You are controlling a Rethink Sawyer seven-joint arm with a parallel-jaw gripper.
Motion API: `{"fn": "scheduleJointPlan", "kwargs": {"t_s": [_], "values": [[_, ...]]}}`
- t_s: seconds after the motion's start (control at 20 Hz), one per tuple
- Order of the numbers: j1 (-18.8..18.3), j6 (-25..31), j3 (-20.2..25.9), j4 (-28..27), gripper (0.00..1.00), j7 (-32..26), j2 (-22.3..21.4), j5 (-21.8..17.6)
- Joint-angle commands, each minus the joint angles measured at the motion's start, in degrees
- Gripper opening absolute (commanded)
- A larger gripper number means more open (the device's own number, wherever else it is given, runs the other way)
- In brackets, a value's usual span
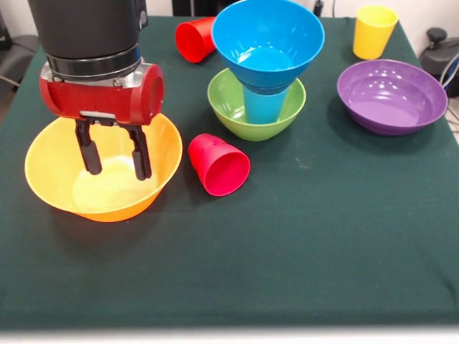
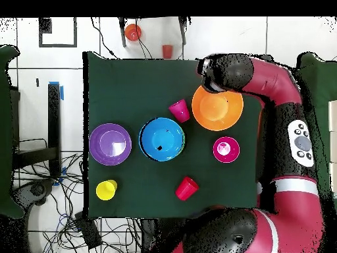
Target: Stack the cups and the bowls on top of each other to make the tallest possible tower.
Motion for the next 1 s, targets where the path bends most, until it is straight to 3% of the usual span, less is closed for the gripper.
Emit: {"fn": "scheduleJointPlan", "kwargs": {"t_s": [0.05,1.0], "values": [[1.33,0.14,-0.09,1.11,1.0,5.79,1.47,1.98],[5.35,-5.6,-3.05,0.61,1.0,10.48,3.22,2.48]]}}
